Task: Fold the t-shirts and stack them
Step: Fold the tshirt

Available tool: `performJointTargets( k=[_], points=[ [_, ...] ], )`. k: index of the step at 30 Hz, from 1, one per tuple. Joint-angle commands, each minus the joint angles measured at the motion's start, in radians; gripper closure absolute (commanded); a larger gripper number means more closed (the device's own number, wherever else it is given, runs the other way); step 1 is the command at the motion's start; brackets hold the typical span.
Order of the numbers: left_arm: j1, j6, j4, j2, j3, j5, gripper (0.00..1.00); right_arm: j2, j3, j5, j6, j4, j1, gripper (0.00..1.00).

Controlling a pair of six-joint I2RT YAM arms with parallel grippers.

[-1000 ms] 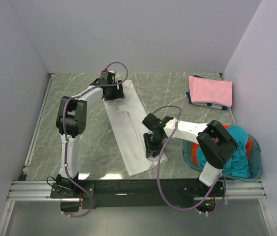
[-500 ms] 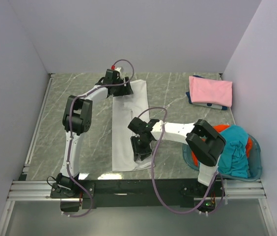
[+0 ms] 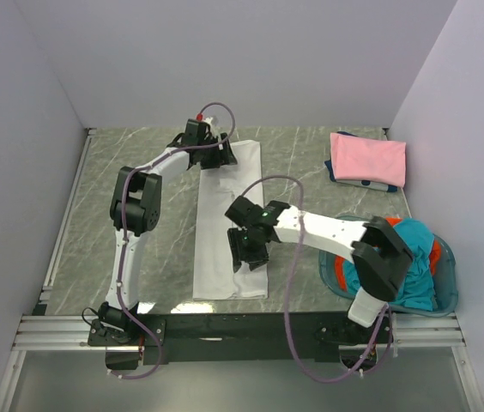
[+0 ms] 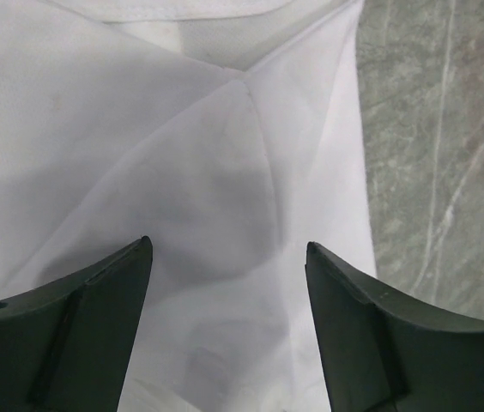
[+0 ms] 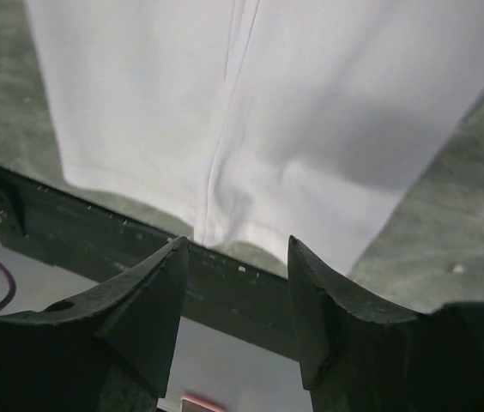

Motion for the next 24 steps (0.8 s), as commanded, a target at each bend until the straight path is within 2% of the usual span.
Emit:
performJointTargets(
  k=[1,4,10,13,16,19,24],
  points=[
    [-0.013,-0.051,-0.009,-0.136,0.044,0.05,0.22,-0.129,-0.001,0.078,-0.007,-0.085,0.006,0.43],
    [-0.013,-0.083,-0.027,-0.219,0.024,0.024,0.22,-0.18,-0.098,0.083,-0.009,-0.077,0.006,0.42],
    [-0.013,-0.074,-0.079,-0.49,-0.187,-0.082,0.22,-0.251,-0.231,0.064,-0.028,-0.044,0.006,0.42],
    [-0.015,-0.077,-0.136,-0.639,-0.359,-0.128,0.22,-0.245,-0.256,0.052,-0.041,-0.018,0.006,0.42],
    [-0.019,-0.097,-0.194,-0.793,-0.616,-0.183,0.23,-0.228,-0.262,0.05,-0.048,0.005,0.006,0.42],
    [-0.022,-0.13,-0.234,-0.969,-0.802,-0.197,0.23,-0.202,-0.26,0.029,-0.064,0.028,0.004,0.42],
    [-0.045,-0.187,-0.319,-1.123,-0.987,-0.209,0.23,-0.139,-0.242,-0.005,-0.087,0.041,0.004,0.42]
  ],
)
